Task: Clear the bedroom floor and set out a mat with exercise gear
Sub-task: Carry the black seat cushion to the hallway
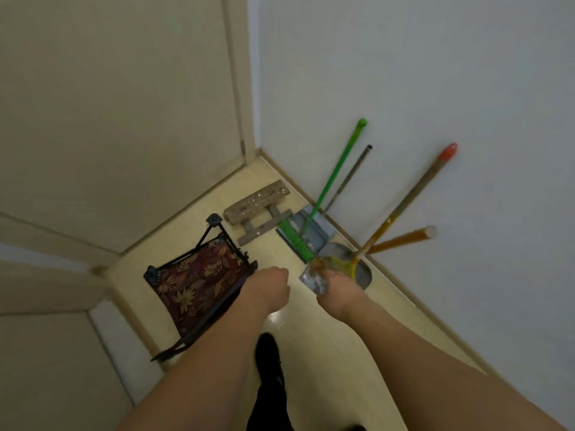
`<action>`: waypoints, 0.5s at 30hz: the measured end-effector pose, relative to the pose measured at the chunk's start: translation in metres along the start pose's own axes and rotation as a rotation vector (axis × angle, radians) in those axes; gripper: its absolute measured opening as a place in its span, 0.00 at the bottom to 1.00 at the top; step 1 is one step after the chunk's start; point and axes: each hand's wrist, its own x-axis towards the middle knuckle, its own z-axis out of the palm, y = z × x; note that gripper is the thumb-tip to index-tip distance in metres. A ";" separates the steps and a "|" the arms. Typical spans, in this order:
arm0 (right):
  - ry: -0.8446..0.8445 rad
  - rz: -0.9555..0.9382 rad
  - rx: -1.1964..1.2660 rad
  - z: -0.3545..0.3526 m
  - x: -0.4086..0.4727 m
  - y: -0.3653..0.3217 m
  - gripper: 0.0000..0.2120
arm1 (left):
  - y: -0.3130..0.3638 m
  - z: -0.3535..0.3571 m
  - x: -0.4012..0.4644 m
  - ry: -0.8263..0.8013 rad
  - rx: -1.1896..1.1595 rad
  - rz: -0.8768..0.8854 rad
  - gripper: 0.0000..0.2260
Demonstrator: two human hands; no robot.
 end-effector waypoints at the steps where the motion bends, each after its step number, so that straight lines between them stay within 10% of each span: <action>1: 0.017 0.013 0.055 0.000 -0.014 0.024 0.28 | 0.024 0.001 -0.003 -0.007 0.049 0.036 0.15; 15: 0.376 0.439 0.532 0.074 -0.312 0.372 0.27 | 0.416 0.145 -0.088 -0.068 0.591 0.496 0.17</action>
